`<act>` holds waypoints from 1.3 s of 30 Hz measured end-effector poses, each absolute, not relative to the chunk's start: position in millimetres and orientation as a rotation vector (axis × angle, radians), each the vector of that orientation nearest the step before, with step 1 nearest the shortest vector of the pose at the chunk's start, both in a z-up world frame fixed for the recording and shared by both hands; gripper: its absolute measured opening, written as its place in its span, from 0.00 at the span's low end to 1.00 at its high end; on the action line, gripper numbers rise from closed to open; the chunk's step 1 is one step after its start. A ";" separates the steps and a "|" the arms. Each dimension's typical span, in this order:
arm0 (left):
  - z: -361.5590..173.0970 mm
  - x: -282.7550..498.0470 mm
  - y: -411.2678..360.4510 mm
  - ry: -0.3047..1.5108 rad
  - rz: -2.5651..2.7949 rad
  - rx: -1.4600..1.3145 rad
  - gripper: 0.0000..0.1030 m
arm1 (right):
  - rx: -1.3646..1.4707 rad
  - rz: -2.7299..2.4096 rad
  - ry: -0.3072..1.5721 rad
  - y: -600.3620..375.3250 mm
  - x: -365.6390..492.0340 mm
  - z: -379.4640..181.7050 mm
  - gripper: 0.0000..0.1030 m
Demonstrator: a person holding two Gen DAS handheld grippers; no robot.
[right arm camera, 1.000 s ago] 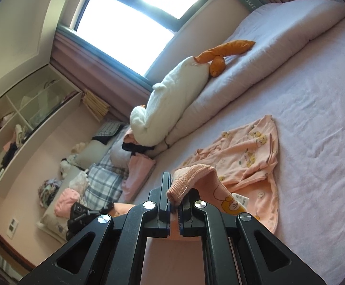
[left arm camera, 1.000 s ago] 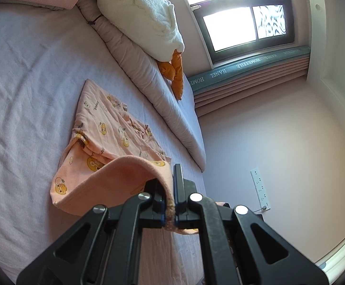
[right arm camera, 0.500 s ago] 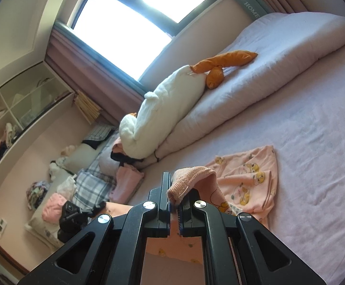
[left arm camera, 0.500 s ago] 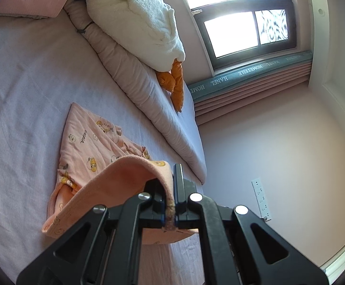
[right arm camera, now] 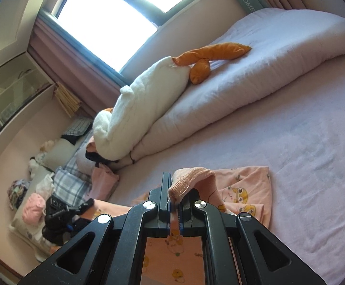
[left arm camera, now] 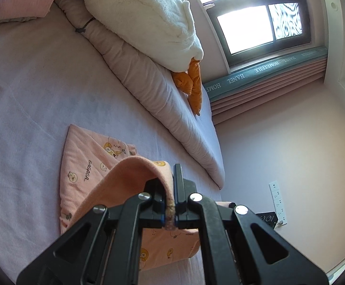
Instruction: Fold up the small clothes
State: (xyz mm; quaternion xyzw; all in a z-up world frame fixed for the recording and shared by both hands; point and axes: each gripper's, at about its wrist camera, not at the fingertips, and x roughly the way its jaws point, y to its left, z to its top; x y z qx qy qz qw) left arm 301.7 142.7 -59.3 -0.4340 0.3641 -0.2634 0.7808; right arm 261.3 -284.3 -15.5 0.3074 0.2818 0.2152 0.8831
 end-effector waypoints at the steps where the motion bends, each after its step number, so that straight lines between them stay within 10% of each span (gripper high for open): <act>1: -62.5 305.8 142.2 0.794 -0.561 -0.934 0.03 | 0.636 0.447 0.600 -283.3 265.7 -18.9 0.07; 20: -151.5 358.7 165.1 0.977 -0.271 -1.208 0.03 | 0.972 0.318 0.883 -316.8 332.0 -98.1 0.07; 24: -162.9 362.9 178.2 0.987 -0.246 -1.308 0.22 | 1.077 0.281 0.892 -326.1 336.8 -112.9 0.10; 39: -106.7 344.4 192.2 0.926 -0.289 -0.954 0.24 | 0.897 0.295 0.809 -324.3 311.9 -87.9 0.29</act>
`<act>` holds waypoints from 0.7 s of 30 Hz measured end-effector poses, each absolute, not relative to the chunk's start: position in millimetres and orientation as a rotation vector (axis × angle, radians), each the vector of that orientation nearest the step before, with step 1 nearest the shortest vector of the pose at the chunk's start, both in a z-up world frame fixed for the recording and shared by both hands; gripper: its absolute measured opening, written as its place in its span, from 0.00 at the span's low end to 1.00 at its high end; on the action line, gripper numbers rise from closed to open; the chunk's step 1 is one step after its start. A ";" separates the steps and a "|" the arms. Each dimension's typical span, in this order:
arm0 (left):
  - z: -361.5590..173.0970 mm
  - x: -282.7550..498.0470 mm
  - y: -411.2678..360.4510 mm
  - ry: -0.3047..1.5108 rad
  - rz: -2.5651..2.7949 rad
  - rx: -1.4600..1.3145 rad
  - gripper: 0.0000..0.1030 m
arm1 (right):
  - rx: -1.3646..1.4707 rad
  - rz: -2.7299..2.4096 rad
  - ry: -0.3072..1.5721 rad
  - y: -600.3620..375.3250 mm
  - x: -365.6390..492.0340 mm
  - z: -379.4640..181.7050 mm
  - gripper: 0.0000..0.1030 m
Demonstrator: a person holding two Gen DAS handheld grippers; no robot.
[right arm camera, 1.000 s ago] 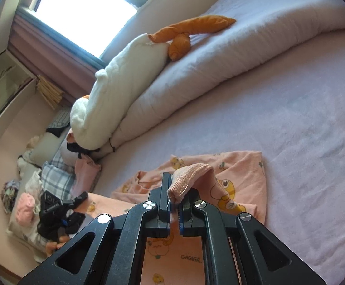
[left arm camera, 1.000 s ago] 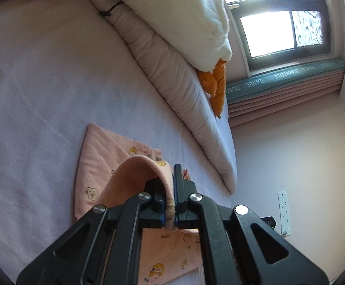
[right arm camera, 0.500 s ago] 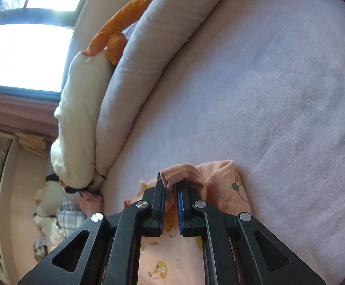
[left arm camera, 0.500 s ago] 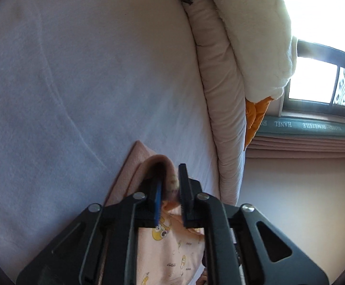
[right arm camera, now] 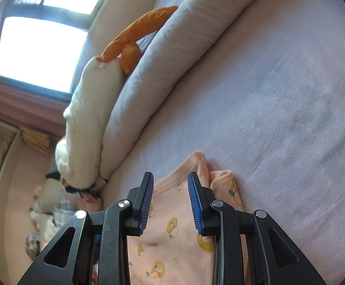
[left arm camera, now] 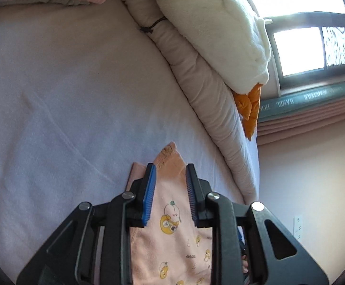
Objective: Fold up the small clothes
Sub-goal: 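Lay the hem down on the shirt and open both tools, then grasp the side edge of the folded peach shirt with the left tool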
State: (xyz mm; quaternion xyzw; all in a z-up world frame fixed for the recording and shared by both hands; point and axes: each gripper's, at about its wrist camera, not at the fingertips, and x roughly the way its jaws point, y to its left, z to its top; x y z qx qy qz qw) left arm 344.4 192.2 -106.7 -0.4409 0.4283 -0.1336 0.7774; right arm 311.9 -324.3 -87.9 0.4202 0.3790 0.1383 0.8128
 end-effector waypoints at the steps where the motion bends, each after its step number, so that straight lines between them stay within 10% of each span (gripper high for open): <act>1: -103.6 339.0 185.1 0.936 -0.304 -0.901 0.24 | 0.815 0.305 0.814 -316.2 306.6 -81.8 0.29; 9: -94.0 285.6 110.2 1.003 -0.418 -0.438 0.24 | 0.085 0.311 0.831 -225.3 242.0 -60.3 0.29; 21: -118.6 275.0 114.6 1.067 -0.391 -0.446 0.24 | 0.045 0.287 0.944 -214.3 243.5 -74.5 0.29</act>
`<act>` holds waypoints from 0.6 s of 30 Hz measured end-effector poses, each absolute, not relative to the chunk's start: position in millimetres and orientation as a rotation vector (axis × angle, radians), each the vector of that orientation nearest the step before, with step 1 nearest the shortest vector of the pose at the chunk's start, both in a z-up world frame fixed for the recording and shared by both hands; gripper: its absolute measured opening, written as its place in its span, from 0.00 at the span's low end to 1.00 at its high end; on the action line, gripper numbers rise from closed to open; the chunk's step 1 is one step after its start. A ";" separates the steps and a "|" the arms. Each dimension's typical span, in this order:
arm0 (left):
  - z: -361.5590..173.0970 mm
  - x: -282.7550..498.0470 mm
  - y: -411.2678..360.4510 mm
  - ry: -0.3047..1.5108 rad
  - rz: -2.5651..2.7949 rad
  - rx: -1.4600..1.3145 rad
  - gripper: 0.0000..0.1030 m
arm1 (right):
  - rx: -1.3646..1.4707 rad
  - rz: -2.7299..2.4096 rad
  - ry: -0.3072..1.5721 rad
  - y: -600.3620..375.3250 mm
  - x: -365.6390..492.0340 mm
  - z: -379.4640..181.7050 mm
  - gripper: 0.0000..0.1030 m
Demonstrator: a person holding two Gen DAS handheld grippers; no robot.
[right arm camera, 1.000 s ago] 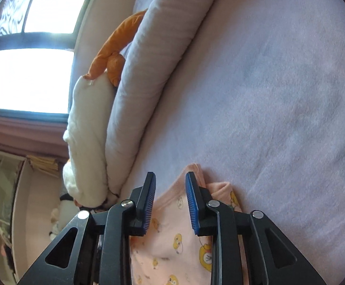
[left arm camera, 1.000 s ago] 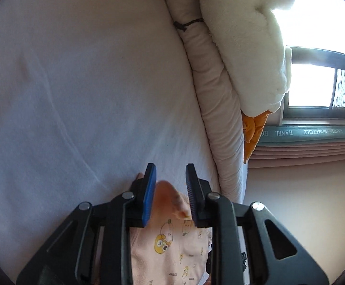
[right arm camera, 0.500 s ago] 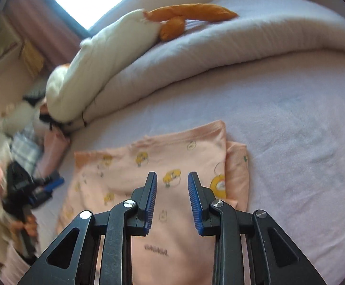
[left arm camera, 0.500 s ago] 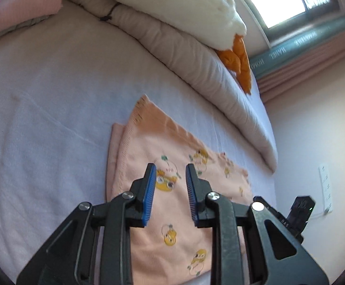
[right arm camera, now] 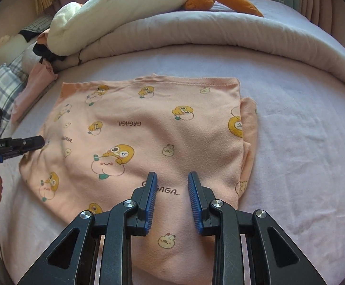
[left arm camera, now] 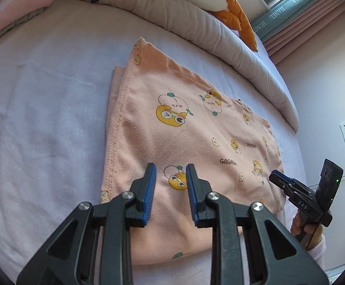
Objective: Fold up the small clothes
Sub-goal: 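Grasp the side edge of the folded peach shirt with the left tool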
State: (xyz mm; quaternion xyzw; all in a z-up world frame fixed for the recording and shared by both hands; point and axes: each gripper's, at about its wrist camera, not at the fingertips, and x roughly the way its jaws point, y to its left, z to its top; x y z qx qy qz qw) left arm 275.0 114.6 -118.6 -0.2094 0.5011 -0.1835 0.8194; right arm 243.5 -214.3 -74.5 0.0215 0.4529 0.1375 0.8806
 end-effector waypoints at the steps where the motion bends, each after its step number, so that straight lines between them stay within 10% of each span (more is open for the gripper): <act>1: -116.4 270.8 118.1 1.058 -0.392 -0.449 0.25 | 0.034 0.302 0.928 -210.0 241.7 -69.8 0.29; 18: -117.6 240.4 135.6 1.049 -0.408 -0.502 0.32 | -0.007 0.516 0.974 -98.7 257.8 -93.9 0.29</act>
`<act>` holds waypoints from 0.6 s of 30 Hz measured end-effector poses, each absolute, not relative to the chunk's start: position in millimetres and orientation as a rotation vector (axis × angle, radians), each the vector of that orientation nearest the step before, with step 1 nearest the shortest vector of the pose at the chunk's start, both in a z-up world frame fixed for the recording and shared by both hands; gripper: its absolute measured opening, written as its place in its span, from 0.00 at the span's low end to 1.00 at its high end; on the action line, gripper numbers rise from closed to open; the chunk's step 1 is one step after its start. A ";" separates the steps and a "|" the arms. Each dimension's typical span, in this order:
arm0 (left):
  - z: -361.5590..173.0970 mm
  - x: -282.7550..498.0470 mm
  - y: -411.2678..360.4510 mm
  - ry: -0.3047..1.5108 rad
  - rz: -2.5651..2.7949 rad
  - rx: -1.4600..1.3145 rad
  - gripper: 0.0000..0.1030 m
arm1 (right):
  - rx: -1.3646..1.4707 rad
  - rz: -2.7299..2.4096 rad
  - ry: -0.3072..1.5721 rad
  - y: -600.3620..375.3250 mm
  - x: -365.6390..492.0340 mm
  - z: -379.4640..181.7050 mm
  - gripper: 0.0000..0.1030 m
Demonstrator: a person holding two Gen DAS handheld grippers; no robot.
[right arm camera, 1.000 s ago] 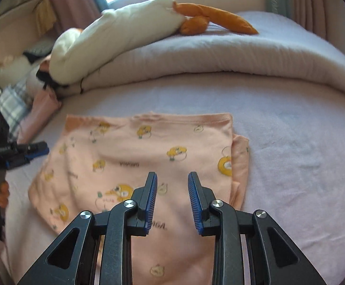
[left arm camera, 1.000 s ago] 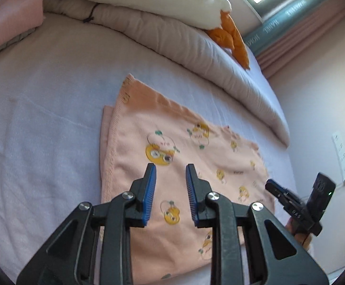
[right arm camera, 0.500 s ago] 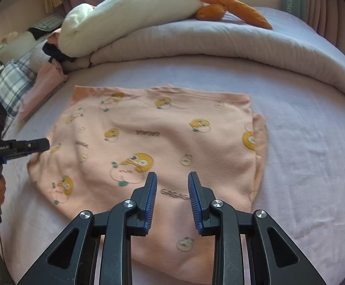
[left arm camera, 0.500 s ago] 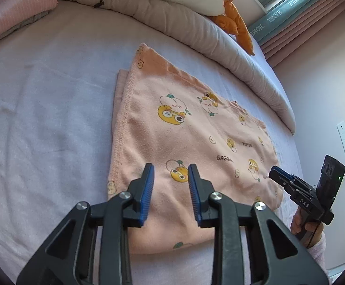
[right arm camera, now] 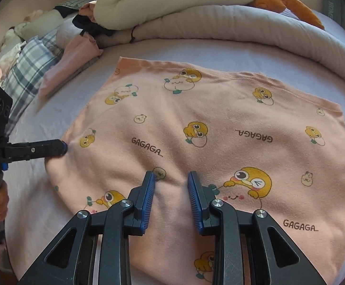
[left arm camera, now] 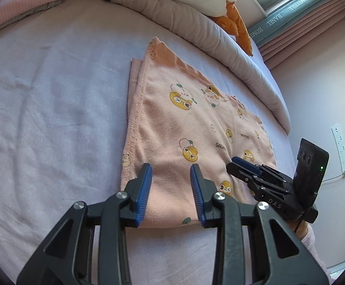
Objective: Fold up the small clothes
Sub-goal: 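Grasp the side edge of the folded peach shirt with the left tool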
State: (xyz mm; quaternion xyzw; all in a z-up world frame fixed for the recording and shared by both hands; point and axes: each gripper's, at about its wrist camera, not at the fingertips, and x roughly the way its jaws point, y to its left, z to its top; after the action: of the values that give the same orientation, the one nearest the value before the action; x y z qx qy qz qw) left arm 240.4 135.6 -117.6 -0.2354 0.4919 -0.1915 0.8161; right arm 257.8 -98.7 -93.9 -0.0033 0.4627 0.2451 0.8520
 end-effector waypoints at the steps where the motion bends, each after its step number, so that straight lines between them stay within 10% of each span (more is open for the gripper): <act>1: -115.1 239.1 137.8 1.040 -0.399 -0.501 0.32 | 0.006 0.521 0.985 -100.5 257.4 -90.0 0.29; 6: -110.4 243.7 156.1 1.009 -0.354 -0.545 0.48 | 0.100 0.578 0.960 -115.3 251.5 -74.9 0.29; 18: -143.1 310.7 151.6 1.068 -0.391 -0.694 0.48 | 0.290 0.592 1.072 -116.4 287.9 -95.5 0.29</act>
State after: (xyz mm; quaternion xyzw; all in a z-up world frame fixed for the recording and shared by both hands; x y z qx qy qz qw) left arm 310.7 151.6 -143.1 -0.3220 0.4954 -0.1812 0.7862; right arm 287.9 -116.4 -95.5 0.1355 0.5015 0.2767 0.8085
